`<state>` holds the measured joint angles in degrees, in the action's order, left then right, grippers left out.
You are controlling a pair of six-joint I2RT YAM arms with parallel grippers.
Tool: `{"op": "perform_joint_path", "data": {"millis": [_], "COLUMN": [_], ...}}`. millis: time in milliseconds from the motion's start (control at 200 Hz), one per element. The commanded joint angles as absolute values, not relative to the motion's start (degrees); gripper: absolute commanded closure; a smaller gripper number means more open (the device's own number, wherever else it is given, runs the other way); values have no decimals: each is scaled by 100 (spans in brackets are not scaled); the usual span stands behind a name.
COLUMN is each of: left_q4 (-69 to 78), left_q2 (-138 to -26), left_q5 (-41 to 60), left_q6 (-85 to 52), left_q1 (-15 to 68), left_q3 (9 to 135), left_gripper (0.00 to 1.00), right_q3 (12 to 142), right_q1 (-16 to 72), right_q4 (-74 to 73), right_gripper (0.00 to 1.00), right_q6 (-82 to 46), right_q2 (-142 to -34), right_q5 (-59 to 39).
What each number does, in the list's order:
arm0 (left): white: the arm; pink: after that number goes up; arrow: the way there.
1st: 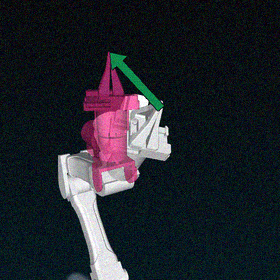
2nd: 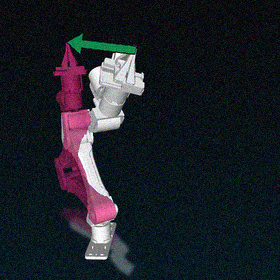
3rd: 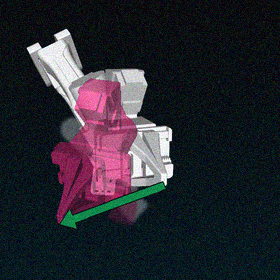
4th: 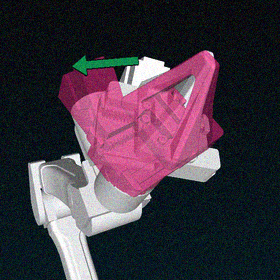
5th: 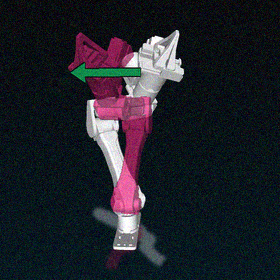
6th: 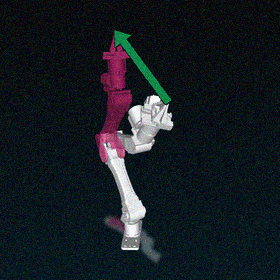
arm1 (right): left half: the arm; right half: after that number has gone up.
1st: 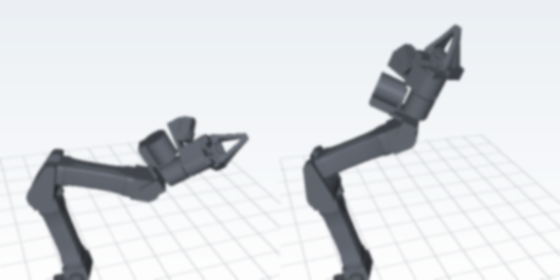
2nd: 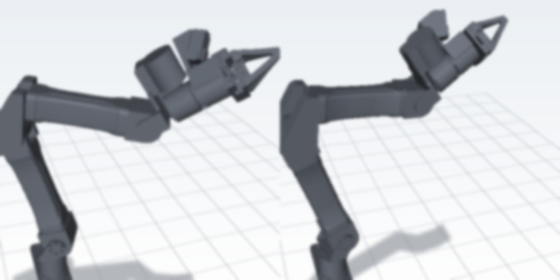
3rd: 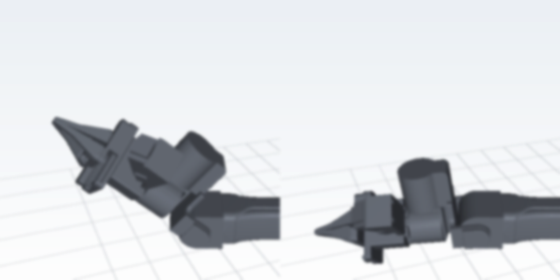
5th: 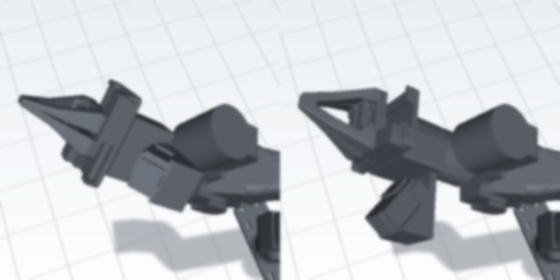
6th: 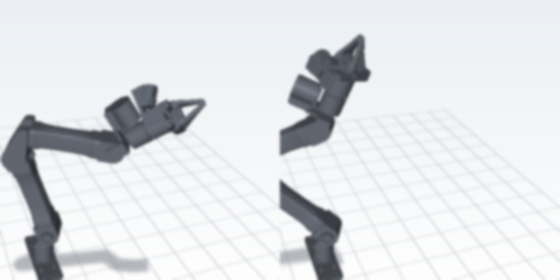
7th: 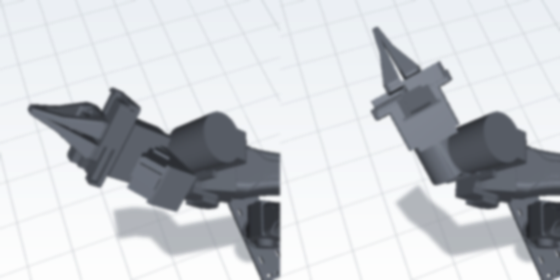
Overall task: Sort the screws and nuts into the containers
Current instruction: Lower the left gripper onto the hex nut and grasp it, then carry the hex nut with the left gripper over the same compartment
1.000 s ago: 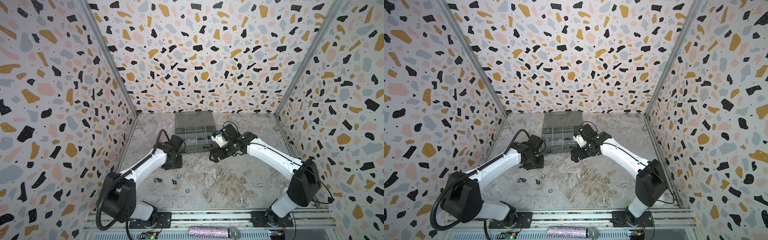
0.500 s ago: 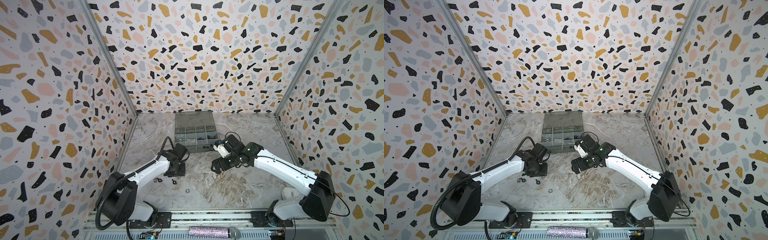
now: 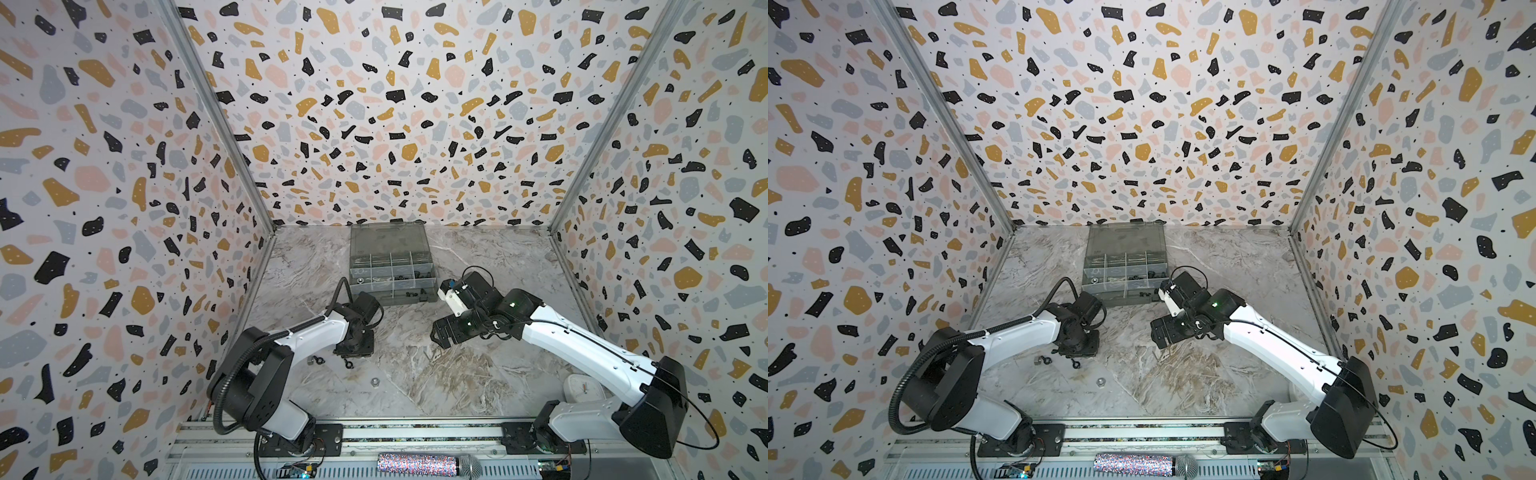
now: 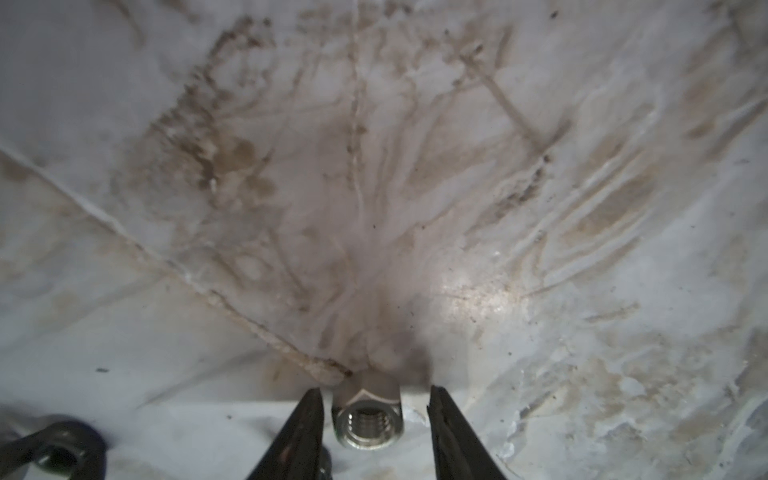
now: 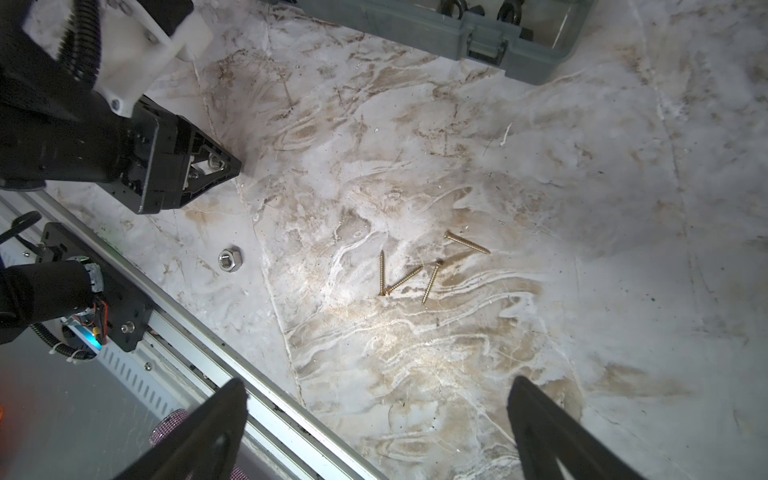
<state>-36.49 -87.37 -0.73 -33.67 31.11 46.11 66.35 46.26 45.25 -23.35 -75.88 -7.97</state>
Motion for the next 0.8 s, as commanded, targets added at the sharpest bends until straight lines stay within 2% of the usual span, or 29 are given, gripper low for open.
{"op": "perform_joint_path", "data": {"millis": [0,375,541,791], "left_q4": [-3586,-3784,-4160,-4789], "left_q2": [-8798,-8781,-8723,-9160], "left_q5": [-171,-285,-434,-910], "left_q6": [-3351,-3349,-3271,-3033], "left_q1": [3163,3173,3173,3117], "left_q3": [4534,4663,5189,6822], "left_gripper": [63,79,80,79], "right_q3": [6616,6725,6817,6993], "right_q1": [4634,4623,4573,4326], "right_q4": [4734,4725,4714,4648], "right_gripper": [1,1,1,1], "right_q6": [-2374,-2194,-2132,-1982], "right_q2": [-7408,-7580,-7635,-7660], "right_q5": [-642,-605,-581,-580]}}
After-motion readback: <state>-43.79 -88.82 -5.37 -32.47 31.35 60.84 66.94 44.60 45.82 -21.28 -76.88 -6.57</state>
